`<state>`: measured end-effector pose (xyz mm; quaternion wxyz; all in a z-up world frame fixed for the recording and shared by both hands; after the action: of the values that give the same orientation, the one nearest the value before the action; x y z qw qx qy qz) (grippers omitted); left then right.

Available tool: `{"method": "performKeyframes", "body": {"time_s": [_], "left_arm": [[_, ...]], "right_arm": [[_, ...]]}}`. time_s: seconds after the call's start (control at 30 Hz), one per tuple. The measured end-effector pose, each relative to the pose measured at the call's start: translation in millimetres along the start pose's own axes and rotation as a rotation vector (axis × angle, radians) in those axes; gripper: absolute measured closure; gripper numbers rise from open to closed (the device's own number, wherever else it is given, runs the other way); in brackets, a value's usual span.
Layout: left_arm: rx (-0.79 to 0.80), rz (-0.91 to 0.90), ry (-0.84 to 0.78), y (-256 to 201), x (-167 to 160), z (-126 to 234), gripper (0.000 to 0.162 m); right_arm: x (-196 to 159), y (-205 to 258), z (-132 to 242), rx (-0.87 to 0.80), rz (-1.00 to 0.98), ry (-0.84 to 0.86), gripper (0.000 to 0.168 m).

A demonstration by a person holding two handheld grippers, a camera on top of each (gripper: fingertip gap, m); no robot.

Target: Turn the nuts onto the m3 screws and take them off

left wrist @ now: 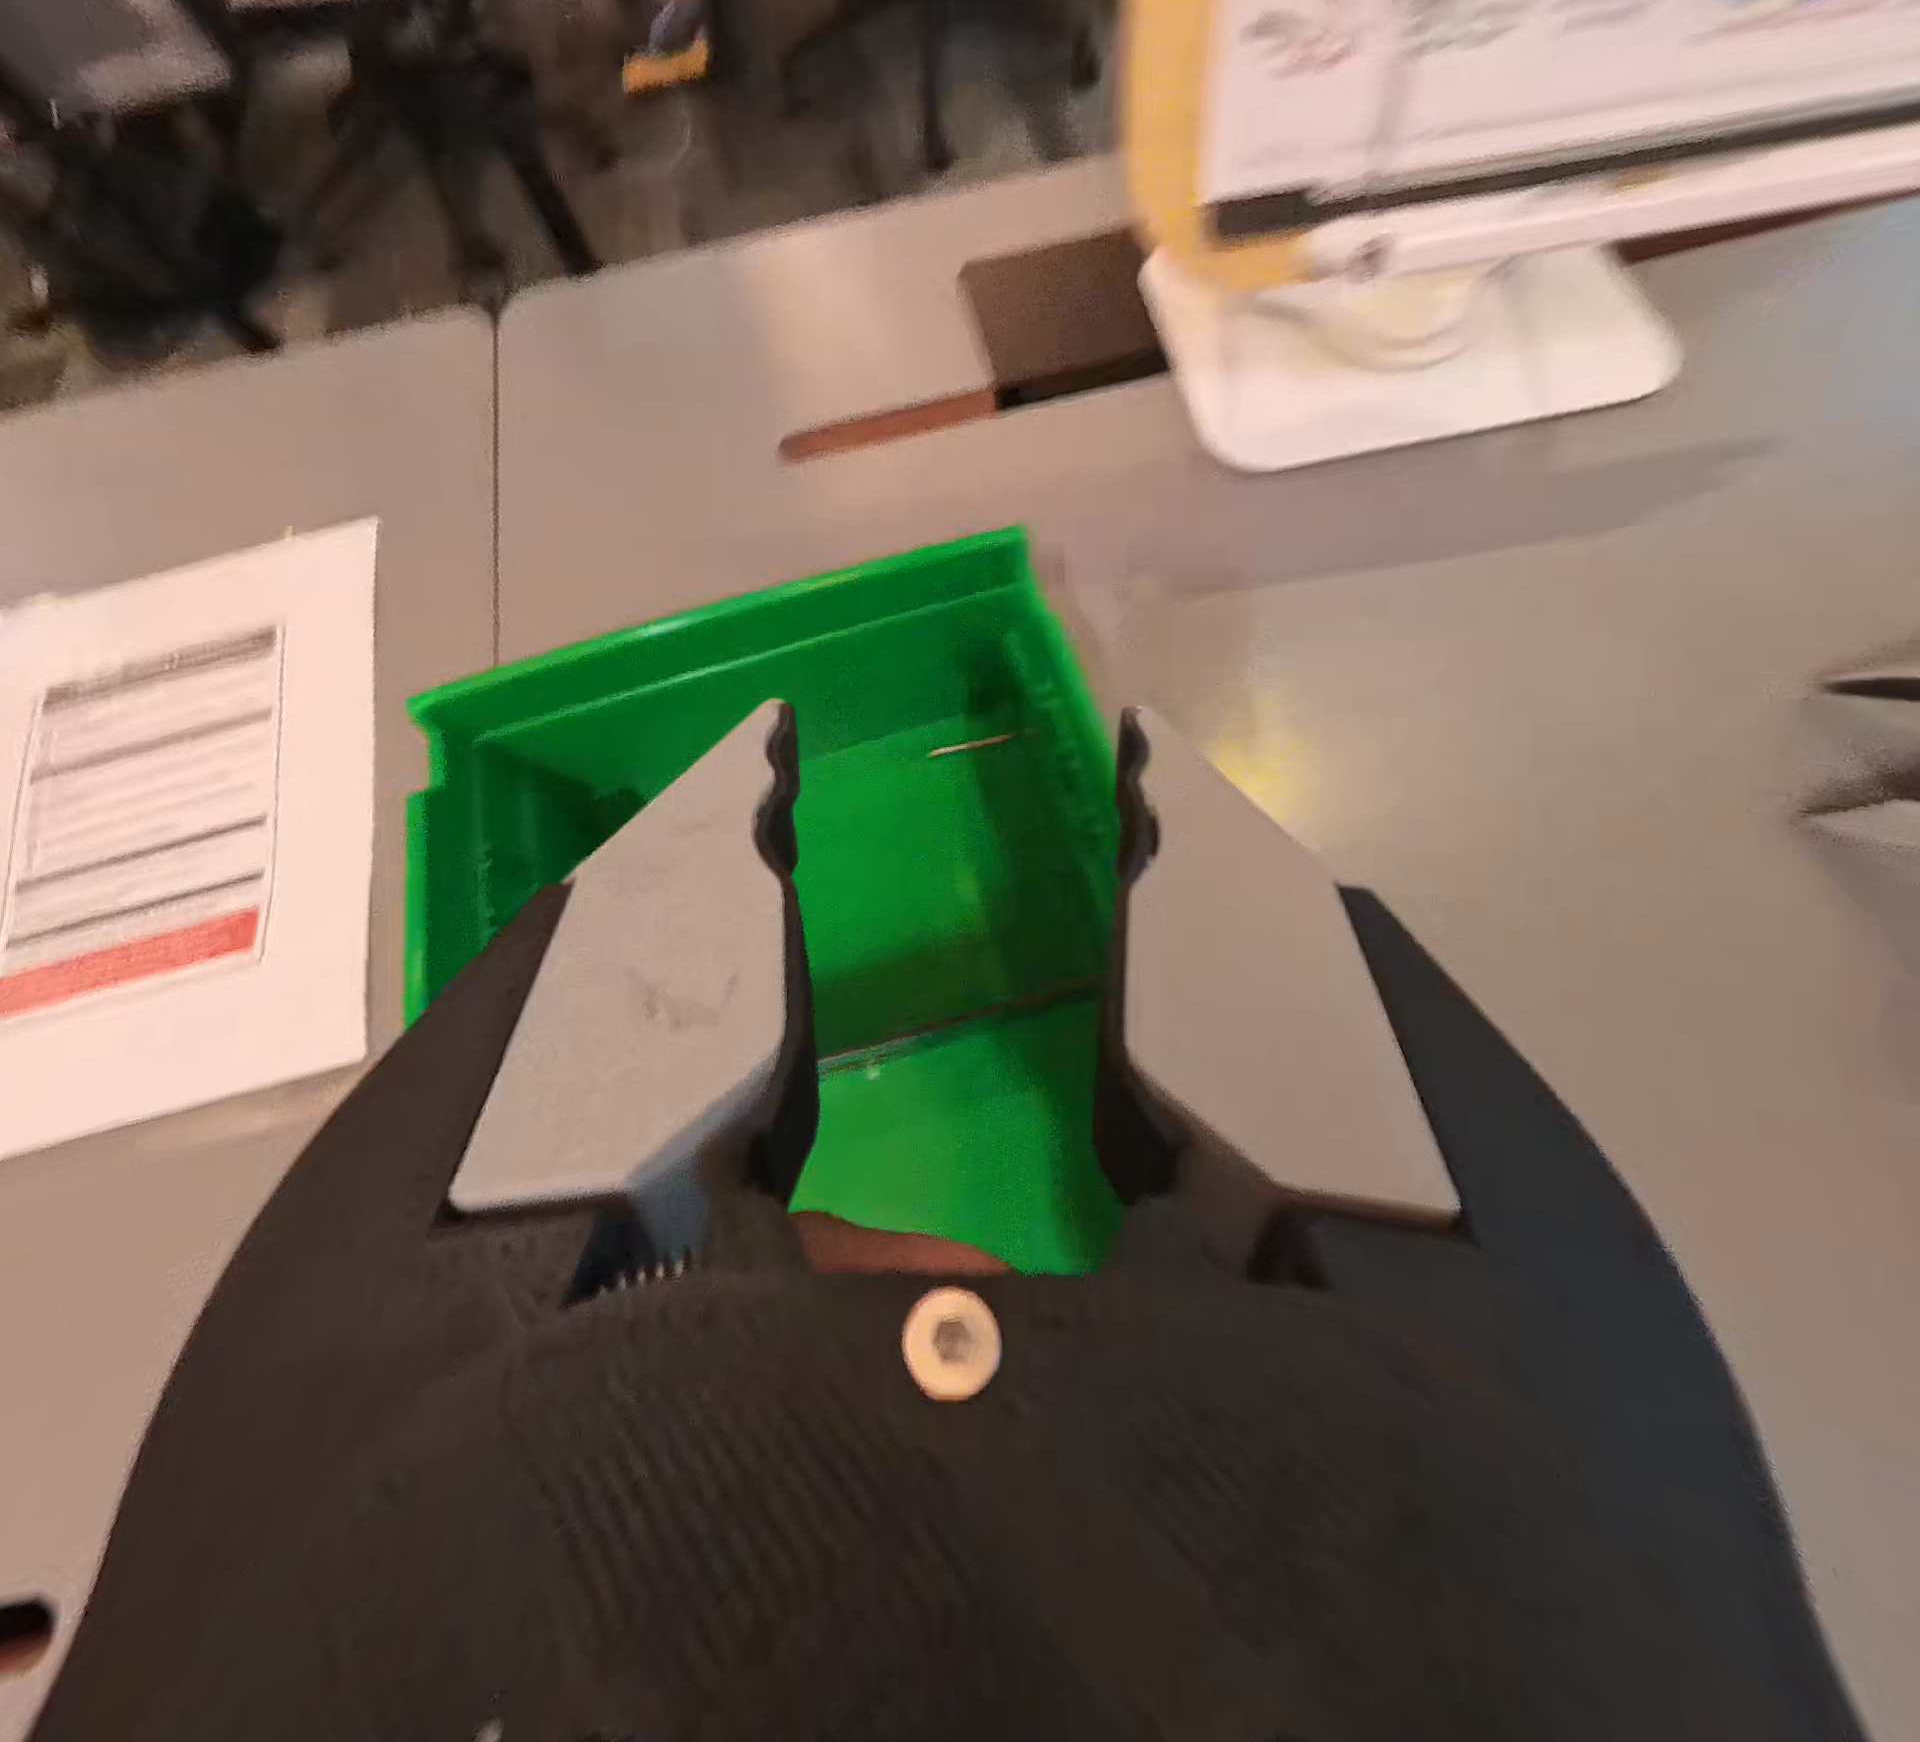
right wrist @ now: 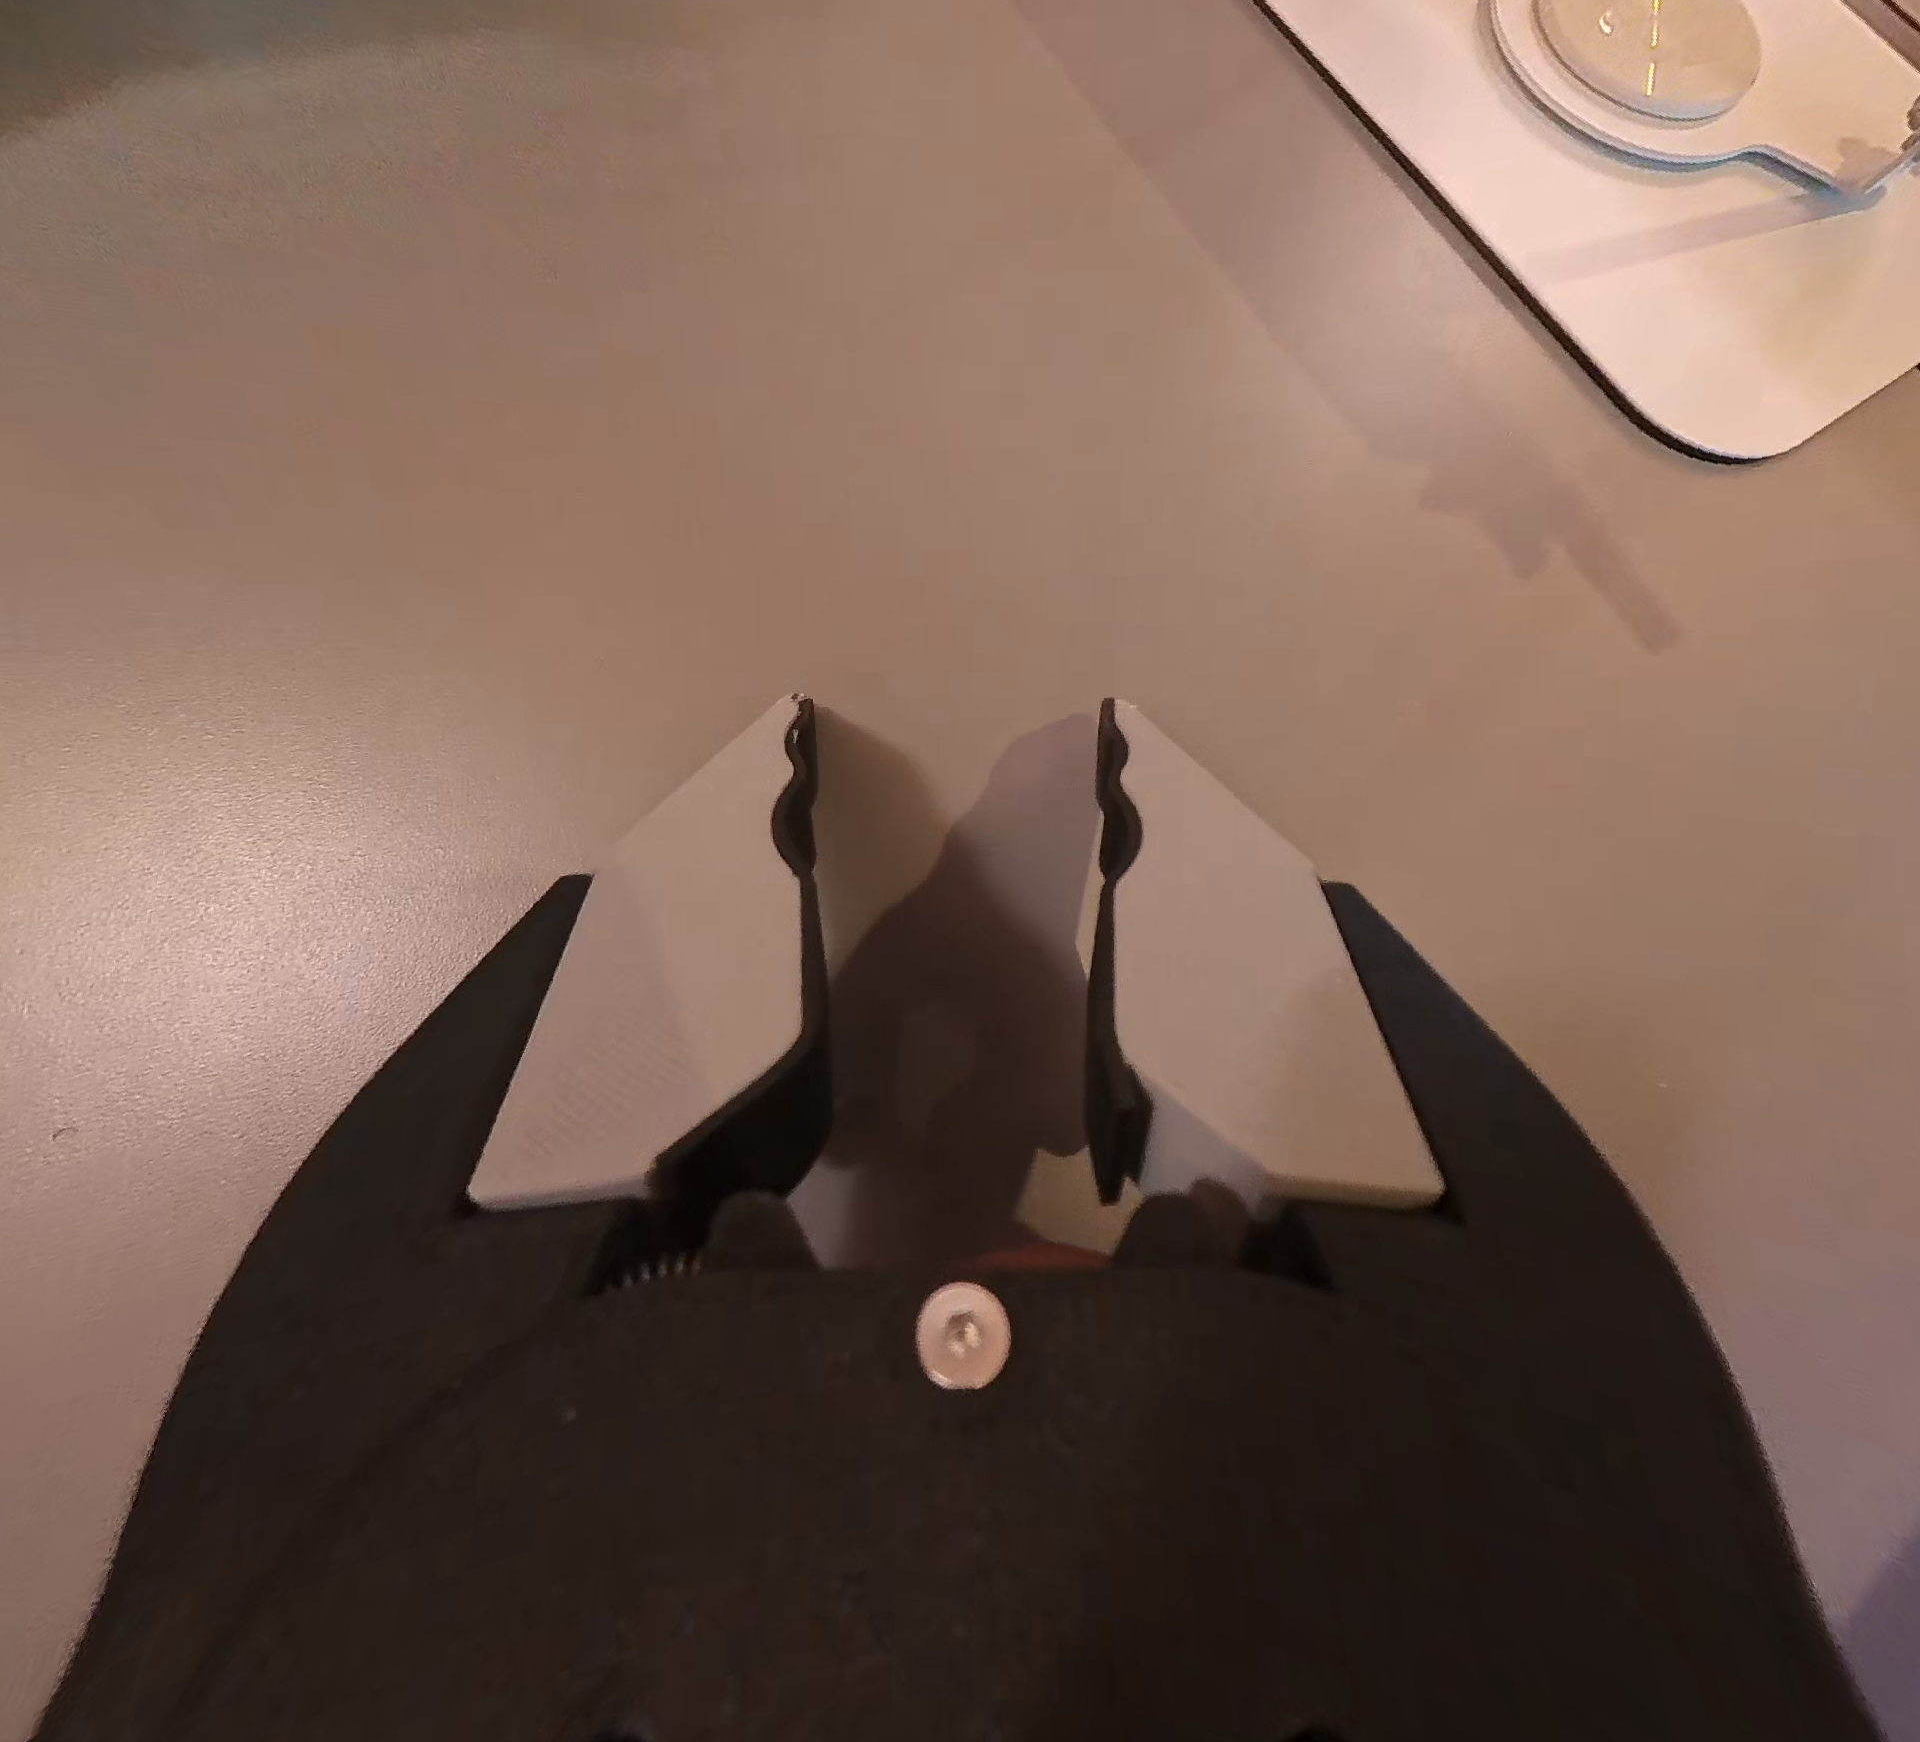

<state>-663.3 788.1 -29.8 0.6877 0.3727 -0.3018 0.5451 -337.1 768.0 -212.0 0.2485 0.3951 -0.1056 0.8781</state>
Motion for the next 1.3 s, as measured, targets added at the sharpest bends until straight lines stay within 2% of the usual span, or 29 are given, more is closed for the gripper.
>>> {"method": "performKeyframes", "body": {"time_s": [0.17,0.2,0.27,0.4,0.53,0.73,0.83,0.97,1.0,1.07,1.3], "left_arm": [[0.032,0.124,0.314,38.1,-39.2,-71.6,0.102],[0.026,0.164,0.371,39.6,-48.6,-83.5,0.107],[0.019,0.213,0.472,41.2,-66.9,-101.9,0.111],[0.104,0.171,0.604,54.4,-94.6,-122.9,0.109],[0.169,0.170,0.642,66.0,-101.8,-135.9,0.115],[0.171,0.259,0.704,64.1,-117.4,-150.2,0.117],[0.195,0.271,0.724,68.4,-117.5,-152.7,0.125],[0.212,0.249,0.761,70.4,-122.2,-160.6,0.124],[0.196,0.228,0.772,67.9,-123.3,-163.0,0.130],[0.203,0.200,0.777,68.8,-122.0,-165.6,0.132],[0.187,0.222,0.781,74.2,-124.3,-165.8,0.148]], "right_arm": [[0.6,1.0,0.5,-0.017,0.026,-0.001,0.118],[0.7,1.4,0.5,-0.018,0.029,-0.001,0.118],[0.7,1.9,0.4,-0.015,0.032,-0.001,0.119],[0.5,1.8,0.1,-0.005,0.022,-0.001,0.120],[0.5,1.6,0.1,-0.006,0.020,-0.001,0.119],[0.8,2.5,0.1,-0.011,0.032,-0.001,0.120],[0.9,2.5,0.1,-0.012,0.033,-0.001,0.120],[1.0,2.7,0.3,-0.016,0.039,-0.001,0.121],[1.0,2.8,0.2,-0.017,0.040,-0.001,0.121],[1.0,2.9,0.1,-0.016,0.041,-0.001,0.121],[0.9,3.4,-0.1,-0.009,0.037,-0.001,0.122]]}}
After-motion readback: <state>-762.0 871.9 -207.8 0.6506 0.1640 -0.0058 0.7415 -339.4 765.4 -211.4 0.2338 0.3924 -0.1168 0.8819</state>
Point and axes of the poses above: each gripper's, where its closed fingertips meet, z back along the fingers, x out of its top, y = z × x across the jaws, the point moved 2 cm from there along z, back along the fingers, and after that the axes turned 10 degrees about x, right-handed, at the moved point
